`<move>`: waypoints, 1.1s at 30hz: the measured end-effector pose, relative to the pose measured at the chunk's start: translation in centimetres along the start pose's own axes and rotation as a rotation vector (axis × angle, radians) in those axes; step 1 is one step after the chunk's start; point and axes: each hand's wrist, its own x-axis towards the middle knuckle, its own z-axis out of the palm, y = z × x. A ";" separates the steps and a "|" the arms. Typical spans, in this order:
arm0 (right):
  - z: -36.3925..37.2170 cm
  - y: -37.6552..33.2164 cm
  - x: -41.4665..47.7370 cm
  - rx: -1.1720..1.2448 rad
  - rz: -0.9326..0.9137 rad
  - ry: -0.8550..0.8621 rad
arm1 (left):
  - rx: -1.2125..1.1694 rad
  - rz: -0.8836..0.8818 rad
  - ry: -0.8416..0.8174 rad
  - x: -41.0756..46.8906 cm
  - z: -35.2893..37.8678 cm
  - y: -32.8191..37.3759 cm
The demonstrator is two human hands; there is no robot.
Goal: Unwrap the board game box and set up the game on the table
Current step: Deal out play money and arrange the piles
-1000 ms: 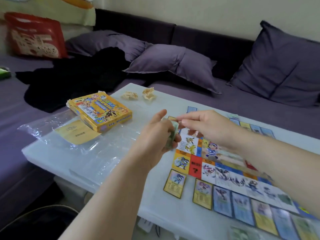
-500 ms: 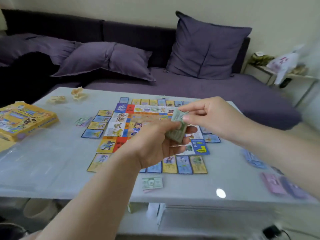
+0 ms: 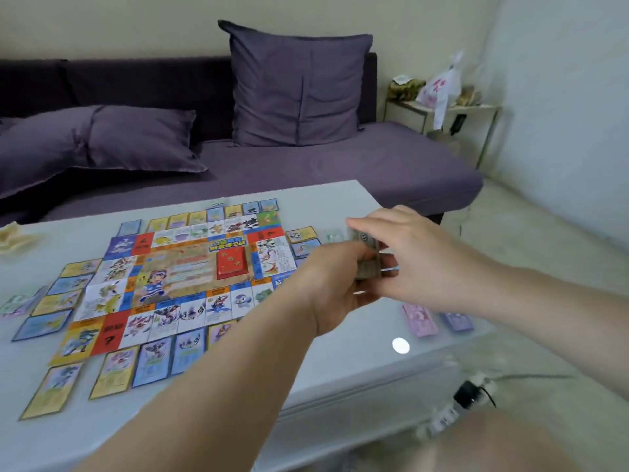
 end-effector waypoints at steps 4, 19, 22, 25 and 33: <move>-1.0 4.3 -0.5 0.095 0.031 -0.052 | 0.025 0.005 -0.022 2.3 2.9 -0.2; 2.8 15.4 -0.2 1.135 0.714 0.153 | 0.399 0.084 -0.081 11.5 6.2 -1.4; 3.8 18.2 -0.7 0.833 0.828 0.016 | 0.829 0.189 0.091 13.3 3.7 -2.8; 5.4 19.8 -1.3 0.642 0.874 -0.215 | 1.281 0.321 0.138 14.7 1.6 -4.1; 8.0 19.9 0.0 0.273 0.727 -0.312 | 1.488 0.176 -0.018 17.5 1.5 -4.1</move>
